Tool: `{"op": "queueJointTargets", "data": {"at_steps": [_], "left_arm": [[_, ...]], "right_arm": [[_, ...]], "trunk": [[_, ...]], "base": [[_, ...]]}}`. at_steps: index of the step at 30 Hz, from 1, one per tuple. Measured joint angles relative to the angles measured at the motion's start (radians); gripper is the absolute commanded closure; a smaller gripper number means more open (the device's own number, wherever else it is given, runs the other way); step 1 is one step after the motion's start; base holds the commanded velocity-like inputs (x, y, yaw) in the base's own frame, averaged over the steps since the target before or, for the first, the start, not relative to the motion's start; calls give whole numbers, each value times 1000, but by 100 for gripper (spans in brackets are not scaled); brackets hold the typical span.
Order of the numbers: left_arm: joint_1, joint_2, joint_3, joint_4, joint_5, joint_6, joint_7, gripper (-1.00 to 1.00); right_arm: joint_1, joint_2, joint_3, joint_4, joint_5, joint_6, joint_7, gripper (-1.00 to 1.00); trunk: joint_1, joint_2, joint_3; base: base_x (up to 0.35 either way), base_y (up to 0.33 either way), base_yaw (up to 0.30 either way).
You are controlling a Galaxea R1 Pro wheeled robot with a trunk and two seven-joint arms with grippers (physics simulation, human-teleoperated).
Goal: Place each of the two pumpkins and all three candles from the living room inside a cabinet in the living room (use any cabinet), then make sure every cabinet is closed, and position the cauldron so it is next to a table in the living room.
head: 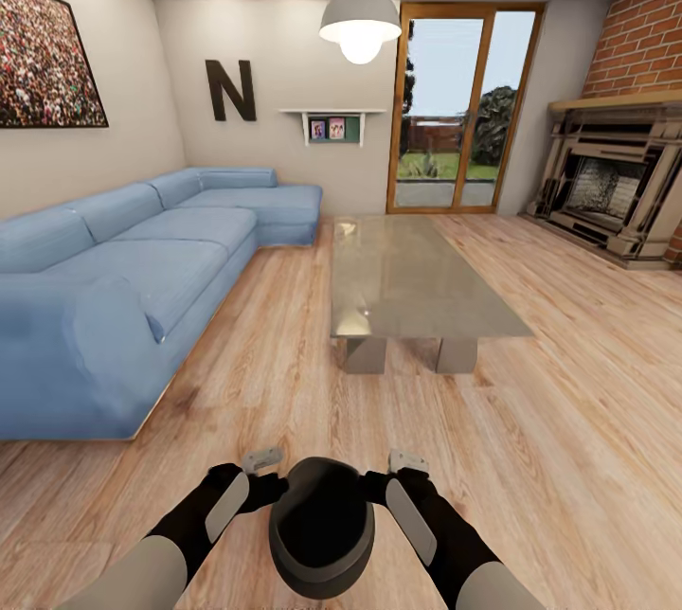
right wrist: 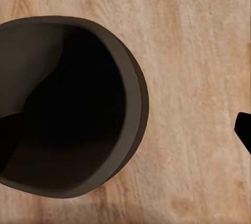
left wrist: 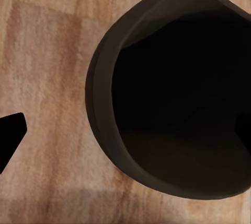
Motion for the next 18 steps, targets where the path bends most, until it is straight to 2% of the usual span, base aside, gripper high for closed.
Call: {"op": "queueJointTargets", "data": {"at_steps": [18], "left_arm": [[0,0,0,0,2,0,0,-100]], "right_arm": [[0,-1,-1,2,0,-1,2,-100]], "trunk": [[69,-126,-56]], "base": [[0,0,0]]}}
